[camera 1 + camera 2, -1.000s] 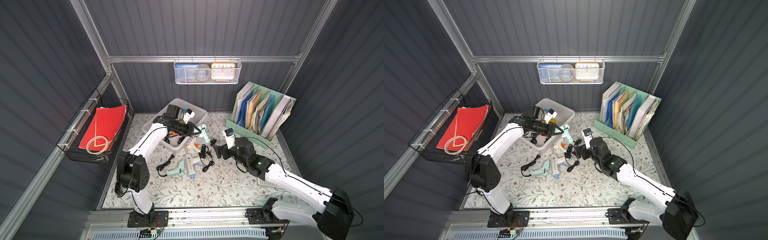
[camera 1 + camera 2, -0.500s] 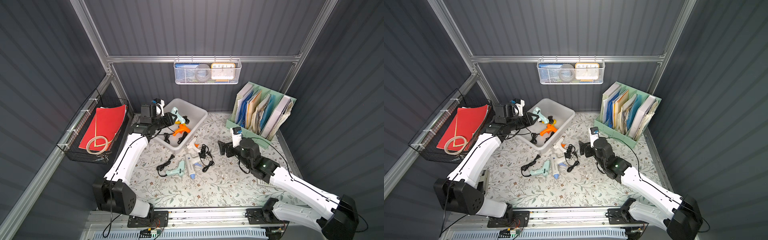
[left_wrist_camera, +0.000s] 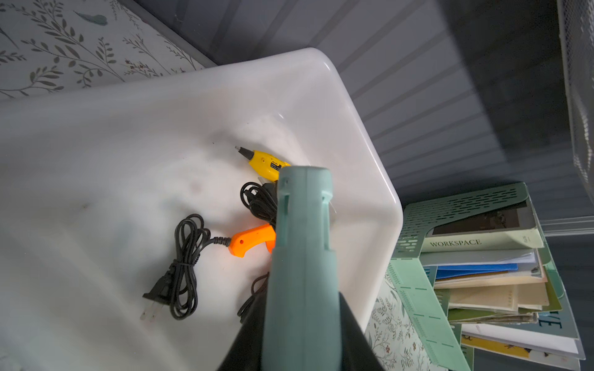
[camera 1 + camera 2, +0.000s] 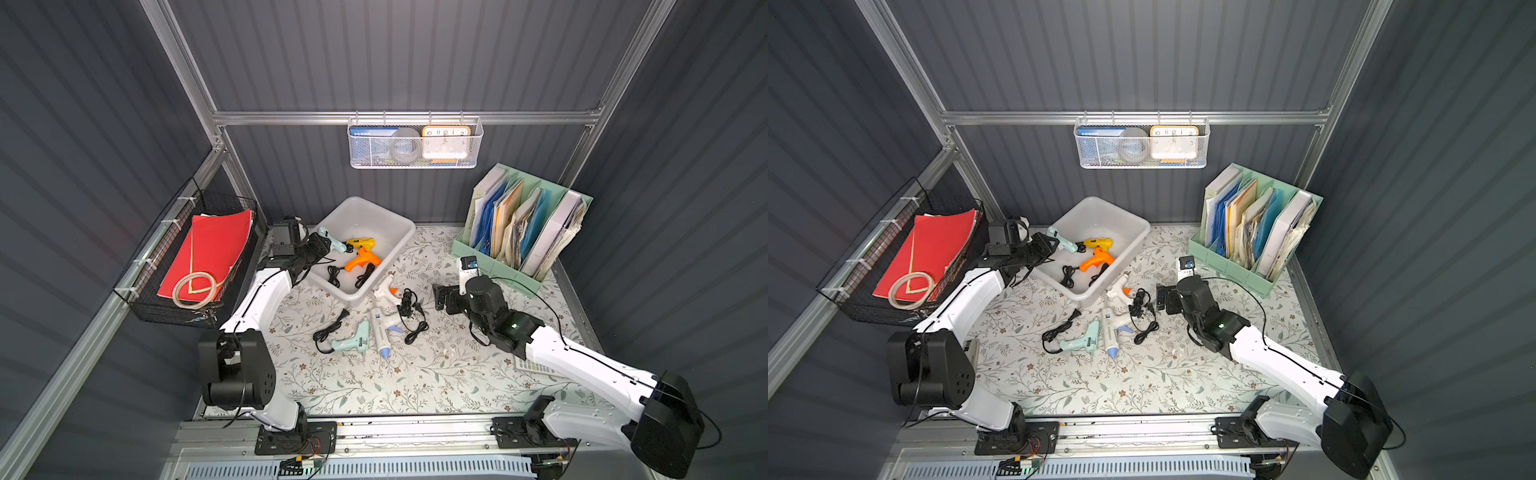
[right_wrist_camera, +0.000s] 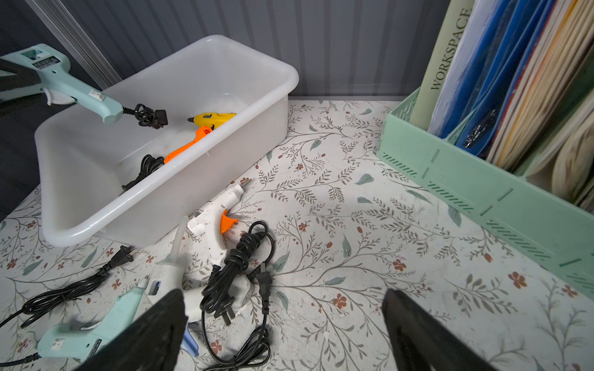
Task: Put the hot melt glue gun into the storage box
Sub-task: Place the hot melt adhesive gun in the storage box.
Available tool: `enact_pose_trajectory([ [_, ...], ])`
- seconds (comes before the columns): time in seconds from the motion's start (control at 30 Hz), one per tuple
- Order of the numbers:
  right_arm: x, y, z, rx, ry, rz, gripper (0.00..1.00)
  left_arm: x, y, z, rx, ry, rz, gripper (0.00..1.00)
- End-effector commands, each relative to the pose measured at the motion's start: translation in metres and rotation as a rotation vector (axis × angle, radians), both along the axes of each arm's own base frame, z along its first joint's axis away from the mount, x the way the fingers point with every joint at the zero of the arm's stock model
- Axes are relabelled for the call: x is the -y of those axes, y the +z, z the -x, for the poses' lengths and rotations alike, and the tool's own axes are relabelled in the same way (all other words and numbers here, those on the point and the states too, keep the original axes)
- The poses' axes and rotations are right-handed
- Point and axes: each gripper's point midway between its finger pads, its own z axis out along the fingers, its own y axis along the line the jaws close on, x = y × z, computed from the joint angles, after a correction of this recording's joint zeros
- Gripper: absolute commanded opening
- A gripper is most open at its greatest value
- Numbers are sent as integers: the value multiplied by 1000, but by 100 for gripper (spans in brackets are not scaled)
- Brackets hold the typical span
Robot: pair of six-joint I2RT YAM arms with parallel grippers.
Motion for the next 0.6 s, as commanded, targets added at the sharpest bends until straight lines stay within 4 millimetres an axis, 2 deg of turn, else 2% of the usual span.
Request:
enact_pose_trajectory([
  [0.0,-3,6,-3,-9,-20,-34,99,3,14,-17,69,-12,55,0],
  [0.2,0,6,-5,-20,-49,-34,99,3,-13,-31,1,-43,86,0],
  [0.23,-1,-2,-7,-39,-51,-21,99,3,-18,-33,-11,-46,86,0],
  [0.43,-3,-12,-11,-84,-76,-8,99,6,-48,-49,-61,-93,120,0],
  [0.47,-3,-15,-12,-101,-80,3,99,6,-39,-58,-36,-104,118,0],
  [0.57,-6,-23,-14,-148,-80,22,99,6,-57,-63,-78,-117,110,0],
])
